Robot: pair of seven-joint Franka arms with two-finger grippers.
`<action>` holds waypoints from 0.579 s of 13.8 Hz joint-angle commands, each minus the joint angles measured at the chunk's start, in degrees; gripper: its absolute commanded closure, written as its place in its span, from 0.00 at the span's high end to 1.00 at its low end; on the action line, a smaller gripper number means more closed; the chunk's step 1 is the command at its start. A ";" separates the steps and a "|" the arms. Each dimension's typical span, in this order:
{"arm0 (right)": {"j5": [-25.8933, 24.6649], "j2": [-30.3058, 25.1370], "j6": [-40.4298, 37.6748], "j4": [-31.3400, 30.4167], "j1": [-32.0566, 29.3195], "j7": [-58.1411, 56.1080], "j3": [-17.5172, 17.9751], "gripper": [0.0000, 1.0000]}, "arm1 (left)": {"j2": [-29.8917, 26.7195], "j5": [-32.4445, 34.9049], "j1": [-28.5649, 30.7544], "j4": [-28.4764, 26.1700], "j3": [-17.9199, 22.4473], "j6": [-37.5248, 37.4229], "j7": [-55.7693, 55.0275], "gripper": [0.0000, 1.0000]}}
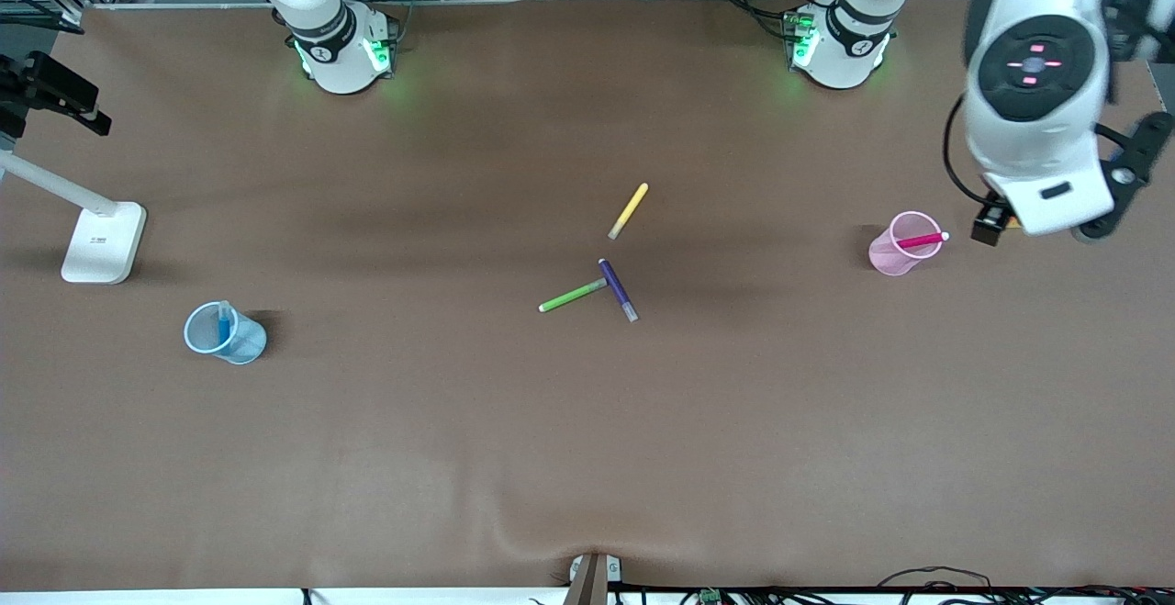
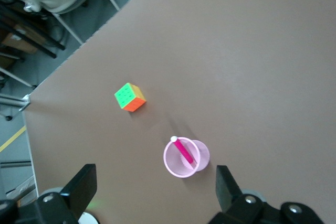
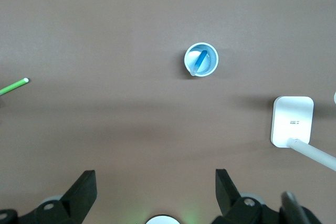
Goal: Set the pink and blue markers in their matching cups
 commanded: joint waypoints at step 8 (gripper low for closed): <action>-0.65 1.78 -0.37 3.10 0.51 -0.40 -0.10 1.00 | 6.72 3.95 0.01 10.14 4.33 14.57 21.43 1.00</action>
